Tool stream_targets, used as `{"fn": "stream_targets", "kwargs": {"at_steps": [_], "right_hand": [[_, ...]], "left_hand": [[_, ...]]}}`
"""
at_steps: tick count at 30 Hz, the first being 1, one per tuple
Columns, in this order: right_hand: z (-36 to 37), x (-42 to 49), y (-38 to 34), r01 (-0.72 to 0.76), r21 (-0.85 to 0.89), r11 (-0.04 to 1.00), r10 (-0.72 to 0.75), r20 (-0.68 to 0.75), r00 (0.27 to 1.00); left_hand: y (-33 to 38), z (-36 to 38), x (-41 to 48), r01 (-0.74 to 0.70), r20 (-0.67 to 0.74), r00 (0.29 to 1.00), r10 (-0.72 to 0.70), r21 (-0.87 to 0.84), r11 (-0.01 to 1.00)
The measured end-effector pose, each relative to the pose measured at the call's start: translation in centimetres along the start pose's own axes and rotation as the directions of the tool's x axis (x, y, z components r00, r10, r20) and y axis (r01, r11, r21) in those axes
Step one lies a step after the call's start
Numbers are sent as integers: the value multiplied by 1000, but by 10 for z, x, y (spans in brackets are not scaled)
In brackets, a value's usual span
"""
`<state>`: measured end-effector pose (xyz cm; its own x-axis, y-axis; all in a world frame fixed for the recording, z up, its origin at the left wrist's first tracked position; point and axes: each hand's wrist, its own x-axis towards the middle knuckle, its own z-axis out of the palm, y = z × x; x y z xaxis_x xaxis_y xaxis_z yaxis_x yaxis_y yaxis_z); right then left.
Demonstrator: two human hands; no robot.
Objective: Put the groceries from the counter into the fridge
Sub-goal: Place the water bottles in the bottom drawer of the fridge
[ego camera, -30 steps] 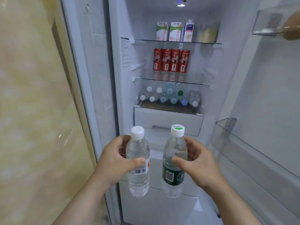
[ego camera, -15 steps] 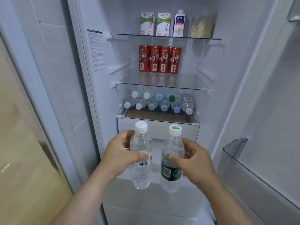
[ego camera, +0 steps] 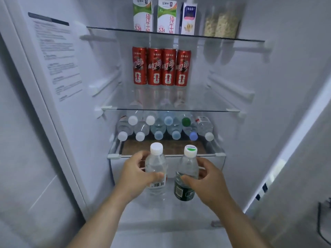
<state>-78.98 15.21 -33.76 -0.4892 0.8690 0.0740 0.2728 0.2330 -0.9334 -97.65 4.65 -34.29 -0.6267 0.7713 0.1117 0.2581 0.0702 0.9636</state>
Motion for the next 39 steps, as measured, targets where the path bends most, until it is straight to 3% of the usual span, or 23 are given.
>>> {"fn": "stream_targets", "kwargs": {"at_steps": [10,27,35,39], "right_hand": [[9,32,18,-71,-31,997,69,-62,996],[7,46,10,-78,-139,987,84,38,996],[6,45,4,-25,-202,979,36,53,998],[7,52,-16,42,-194,980,-44,-10,999]], "left_hand": [[-20,6,32,0,49,999,-4,75,997],[-29,19,38,-75,5,997,76,226,971],[-41,13,36,-20,17,1000,17,192,981],[-32,6,19,-17,-109,994,32,141,990]]}}
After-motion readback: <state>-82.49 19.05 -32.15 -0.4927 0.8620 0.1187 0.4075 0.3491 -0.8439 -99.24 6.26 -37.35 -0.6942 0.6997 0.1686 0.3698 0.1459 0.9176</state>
